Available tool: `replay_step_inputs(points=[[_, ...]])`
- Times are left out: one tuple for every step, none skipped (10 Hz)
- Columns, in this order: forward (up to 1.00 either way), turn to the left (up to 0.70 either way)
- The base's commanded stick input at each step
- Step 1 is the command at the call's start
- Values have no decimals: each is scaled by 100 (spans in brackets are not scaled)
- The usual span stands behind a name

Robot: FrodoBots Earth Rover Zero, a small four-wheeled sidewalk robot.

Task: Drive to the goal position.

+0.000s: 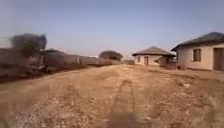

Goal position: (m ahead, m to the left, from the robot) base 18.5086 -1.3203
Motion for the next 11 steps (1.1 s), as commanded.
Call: replay_step_inputs(points=[[70, 0], [70, 0], [70, 0], [70, 0], [70, 0], [70, 0], [70, 0], [70, 0], [70, 0], [70, 0], [70, 0]])
